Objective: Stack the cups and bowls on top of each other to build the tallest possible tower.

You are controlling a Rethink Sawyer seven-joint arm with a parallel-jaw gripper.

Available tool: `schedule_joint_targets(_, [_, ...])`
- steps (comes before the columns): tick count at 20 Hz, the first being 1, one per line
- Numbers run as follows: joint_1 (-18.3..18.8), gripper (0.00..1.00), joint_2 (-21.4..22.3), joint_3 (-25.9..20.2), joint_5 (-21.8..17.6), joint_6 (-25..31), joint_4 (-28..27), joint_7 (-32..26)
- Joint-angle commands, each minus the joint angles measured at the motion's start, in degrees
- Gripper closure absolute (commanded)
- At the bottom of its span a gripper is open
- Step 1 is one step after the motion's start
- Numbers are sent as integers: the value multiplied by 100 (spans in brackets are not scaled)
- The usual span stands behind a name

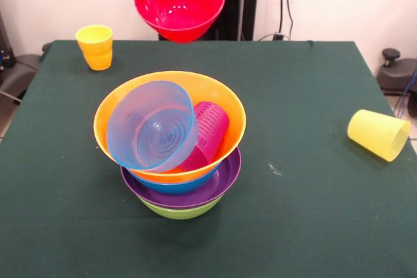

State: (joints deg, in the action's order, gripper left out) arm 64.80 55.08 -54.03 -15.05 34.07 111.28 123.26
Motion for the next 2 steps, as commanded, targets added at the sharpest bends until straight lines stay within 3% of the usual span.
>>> schedule_joint_targets(1, [-550, 100, -712, -44, -418, 784, -852, -1291])
schedule_joint_targets(2, [-665, 100, -786, 4, -409, 933, -1097, -1305])
